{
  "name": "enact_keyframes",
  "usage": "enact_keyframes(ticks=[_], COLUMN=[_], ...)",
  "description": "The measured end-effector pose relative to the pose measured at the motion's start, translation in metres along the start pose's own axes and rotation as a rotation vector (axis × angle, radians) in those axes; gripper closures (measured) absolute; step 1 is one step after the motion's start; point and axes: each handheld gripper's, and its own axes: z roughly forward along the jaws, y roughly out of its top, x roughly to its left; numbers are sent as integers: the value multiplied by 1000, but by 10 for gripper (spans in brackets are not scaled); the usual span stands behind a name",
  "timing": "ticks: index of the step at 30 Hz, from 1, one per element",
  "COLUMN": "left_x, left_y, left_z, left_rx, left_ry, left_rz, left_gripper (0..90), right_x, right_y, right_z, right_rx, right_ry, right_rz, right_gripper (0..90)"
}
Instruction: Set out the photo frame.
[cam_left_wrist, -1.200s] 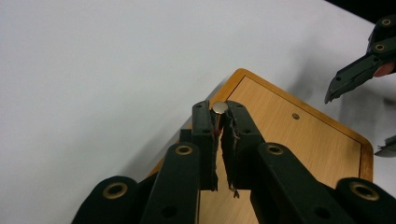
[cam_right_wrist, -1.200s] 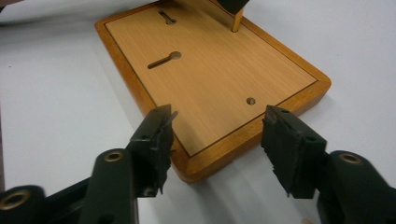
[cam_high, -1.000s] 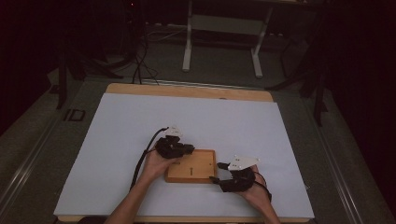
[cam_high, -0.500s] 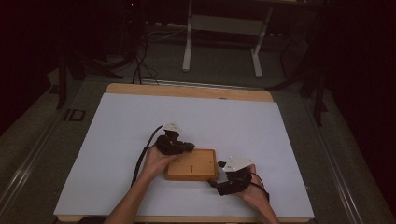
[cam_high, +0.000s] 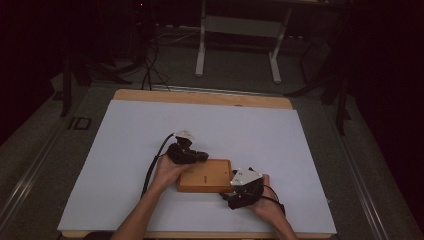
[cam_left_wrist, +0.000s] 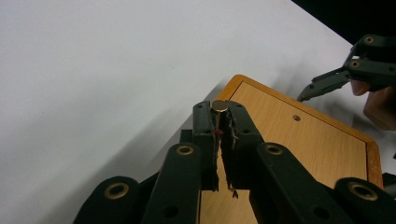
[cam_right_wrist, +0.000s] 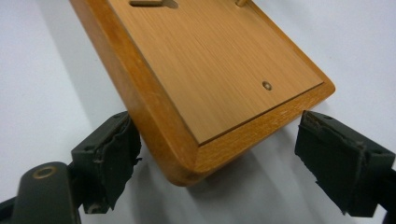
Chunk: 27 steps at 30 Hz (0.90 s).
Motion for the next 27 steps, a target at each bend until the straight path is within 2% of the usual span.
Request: enact_keyframes(ticks=[3, 8, 12, 16, 22, 27], left_x=[1, 3, 0, -2, -3, -1], left_y=[0, 1, 5, 6, 6, 6], left_z=[0, 1, 1, 0, 0, 0], left_rx=[-6, -2, 13, 28, 36, 49], left_ry=[-3, -9, 7, 7, -5, -31], left_rz=[-4, -13, 14, 22, 26, 15], left_gripper=[848, 848, 848, 848, 847, 843], right_x=[0, 2, 2, 1, 3, 5], right_y=[0, 0, 2, 5, 5, 7], right_z=[3, 3, 2, -3, -5, -8], right_rx=[11, -5, -19, -55, -70, -97], right_ry=[-12, -54, -71, -71, -71, -62], right_rz=[0, -18, -16, -15, -27, -37], right_gripper=[150, 181, 207, 226, 225, 220])
